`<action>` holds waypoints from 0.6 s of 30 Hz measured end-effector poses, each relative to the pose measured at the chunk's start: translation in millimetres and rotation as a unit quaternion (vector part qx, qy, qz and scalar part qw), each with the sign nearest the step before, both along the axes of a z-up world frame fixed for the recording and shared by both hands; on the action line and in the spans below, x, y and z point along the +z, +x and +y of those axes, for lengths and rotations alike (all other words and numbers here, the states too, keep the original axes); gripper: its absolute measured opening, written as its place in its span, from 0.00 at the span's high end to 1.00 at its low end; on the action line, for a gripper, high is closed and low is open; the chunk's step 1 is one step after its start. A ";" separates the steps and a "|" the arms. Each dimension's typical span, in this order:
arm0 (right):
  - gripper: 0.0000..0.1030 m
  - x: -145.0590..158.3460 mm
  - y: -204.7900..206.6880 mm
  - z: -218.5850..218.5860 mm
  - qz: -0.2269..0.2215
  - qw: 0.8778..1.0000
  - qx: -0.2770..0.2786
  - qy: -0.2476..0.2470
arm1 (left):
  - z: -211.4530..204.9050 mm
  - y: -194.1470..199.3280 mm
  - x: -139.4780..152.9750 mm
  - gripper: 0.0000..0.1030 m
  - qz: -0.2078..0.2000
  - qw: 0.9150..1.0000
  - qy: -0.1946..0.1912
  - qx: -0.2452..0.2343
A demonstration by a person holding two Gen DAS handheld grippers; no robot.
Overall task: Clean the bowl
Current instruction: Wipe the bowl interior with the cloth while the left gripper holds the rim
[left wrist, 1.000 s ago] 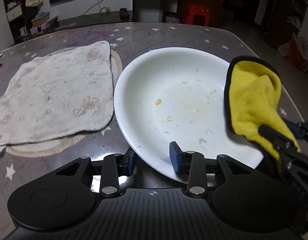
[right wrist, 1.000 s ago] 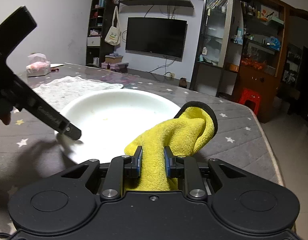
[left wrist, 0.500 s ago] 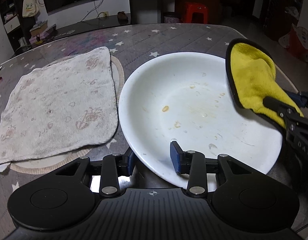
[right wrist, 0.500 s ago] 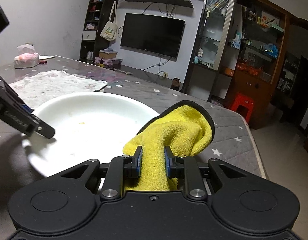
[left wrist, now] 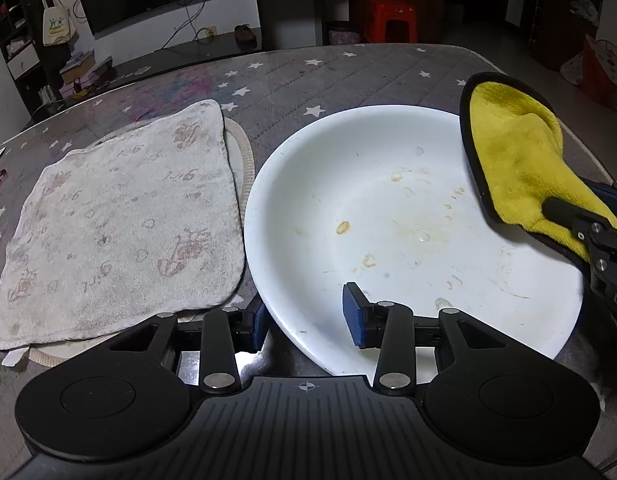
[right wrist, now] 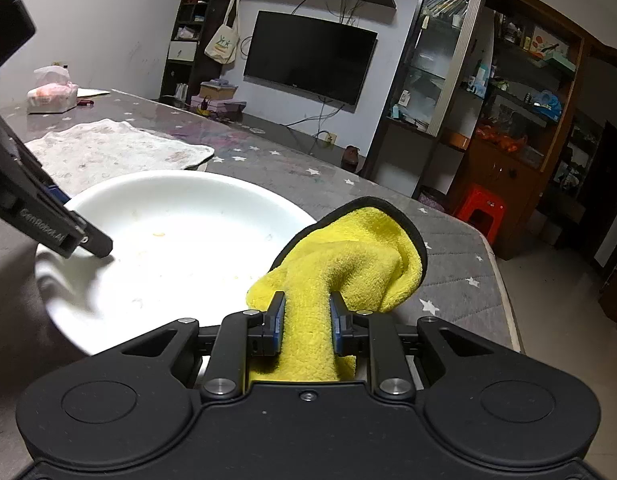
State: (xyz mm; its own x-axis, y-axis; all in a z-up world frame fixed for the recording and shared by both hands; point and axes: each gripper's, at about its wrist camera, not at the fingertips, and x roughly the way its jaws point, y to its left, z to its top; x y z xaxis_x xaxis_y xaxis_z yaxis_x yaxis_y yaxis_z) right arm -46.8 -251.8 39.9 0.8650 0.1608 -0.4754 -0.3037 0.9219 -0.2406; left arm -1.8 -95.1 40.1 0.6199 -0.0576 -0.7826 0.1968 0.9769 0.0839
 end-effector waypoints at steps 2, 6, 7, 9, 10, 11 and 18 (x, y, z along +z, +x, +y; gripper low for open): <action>0.77 0.9 -4.9 2.5 0.002 1.000 0.002 0.002 | 0.1 0.3 0.0 0.60 0.000 1.000 0.000 -0.001; 0.77 2.5 -12.4 6.0 0.006 1.000 0.006 0.007 | 0.8 -0.4 -1.6 0.60 -0.001 1.000 0.001 -0.002; 0.77 2.9 -16.7 7.6 0.008 1.000 0.007 0.011 | 0.9 -0.9 -1.8 0.60 -0.002 1.000 0.001 -0.002; 0.77 3.9 -21.7 9.7 0.010 1.000 0.007 0.018 | 0.9 -1.1 -1.9 0.60 -0.002 1.000 0.001 -0.002; 0.77 4.4 -24.1 10.8 0.012 1.000 0.008 0.022 | 1.0 -1.0 -1.8 0.60 -0.002 1.000 0.001 -0.002; 0.77 4.7 -26.3 12.0 0.013 1.000 0.009 0.025 | 1.1 -0.9 -1.7 0.60 -0.002 1.000 0.001 -0.003; 0.77 8.4 -42.4 24.1 0.022 0.998 0.040 0.031 | 1.6 0.2 -1.2 0.60 -0.002 1.000 -0.001 -0.004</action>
State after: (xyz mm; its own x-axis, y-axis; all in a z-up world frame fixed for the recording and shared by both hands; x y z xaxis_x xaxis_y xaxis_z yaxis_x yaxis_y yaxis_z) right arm -89.2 -227.7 48.3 0.8267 0.2595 -0.4992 -0.3866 0.9067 -0.1688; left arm -1.6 -93.4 38.9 0.6218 -0.0642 -0.7805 0.2045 0.9754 0.0827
